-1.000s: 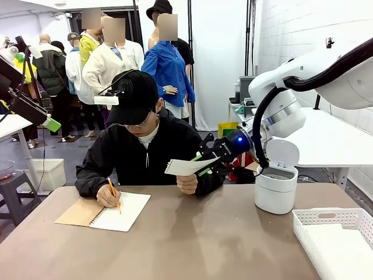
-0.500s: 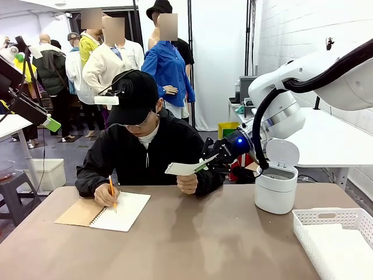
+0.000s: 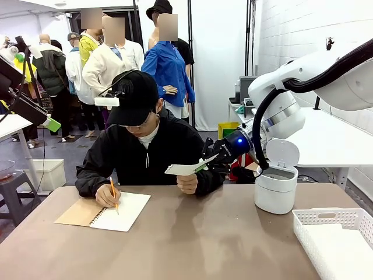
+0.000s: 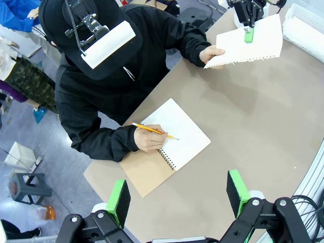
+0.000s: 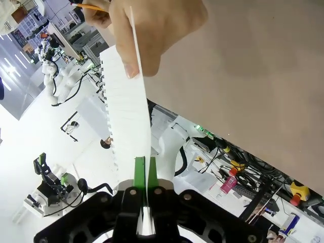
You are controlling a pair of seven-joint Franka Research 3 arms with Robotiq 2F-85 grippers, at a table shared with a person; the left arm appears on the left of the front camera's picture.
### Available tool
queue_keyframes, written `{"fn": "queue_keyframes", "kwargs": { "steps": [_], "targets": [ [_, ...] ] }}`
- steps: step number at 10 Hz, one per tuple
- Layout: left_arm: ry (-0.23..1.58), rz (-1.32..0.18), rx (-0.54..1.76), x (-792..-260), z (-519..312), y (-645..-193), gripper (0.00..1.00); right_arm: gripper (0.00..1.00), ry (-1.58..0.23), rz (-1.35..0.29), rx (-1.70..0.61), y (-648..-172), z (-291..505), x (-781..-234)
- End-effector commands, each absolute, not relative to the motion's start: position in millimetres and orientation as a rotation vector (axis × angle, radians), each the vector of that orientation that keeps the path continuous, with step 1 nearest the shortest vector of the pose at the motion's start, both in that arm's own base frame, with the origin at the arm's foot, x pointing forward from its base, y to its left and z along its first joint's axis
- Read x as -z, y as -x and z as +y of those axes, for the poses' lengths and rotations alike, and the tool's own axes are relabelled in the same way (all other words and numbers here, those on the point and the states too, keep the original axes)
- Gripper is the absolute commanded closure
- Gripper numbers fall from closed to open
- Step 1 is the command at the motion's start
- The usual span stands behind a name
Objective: Sort the paper based on its condition.
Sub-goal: If a person hands you a paper, place it in the Organizing basket , and if it's crumpled, put it in the Trash can.
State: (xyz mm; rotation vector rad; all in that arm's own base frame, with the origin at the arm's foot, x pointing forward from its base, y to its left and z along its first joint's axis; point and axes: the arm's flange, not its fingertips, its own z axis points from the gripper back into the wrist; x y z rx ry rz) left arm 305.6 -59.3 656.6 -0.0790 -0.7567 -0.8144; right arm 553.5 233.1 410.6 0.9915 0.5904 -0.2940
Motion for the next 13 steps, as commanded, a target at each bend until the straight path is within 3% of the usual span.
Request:
{"fn": "queue_keyframes", "kwargs": {
  "steps": [1, 9, 13],
  "targets": [
    [0.080, -0.757, 0.815, -657, -59, -305, 0.00, 1.00, -1.028, 0.594, 0.283, -550, 234, -410],
    [0.080, -0.757, 0.815, -657, -59, -305, 0.00, 1.00, -0.991, 0.590, 0.294, -554, 233, -411],
    [0.080, -0.757, 0.815, -657, -59, -305, 0.00, 1.00, -1.007, 0.563, 0.191, -541, 227, -445]
  ]
}}
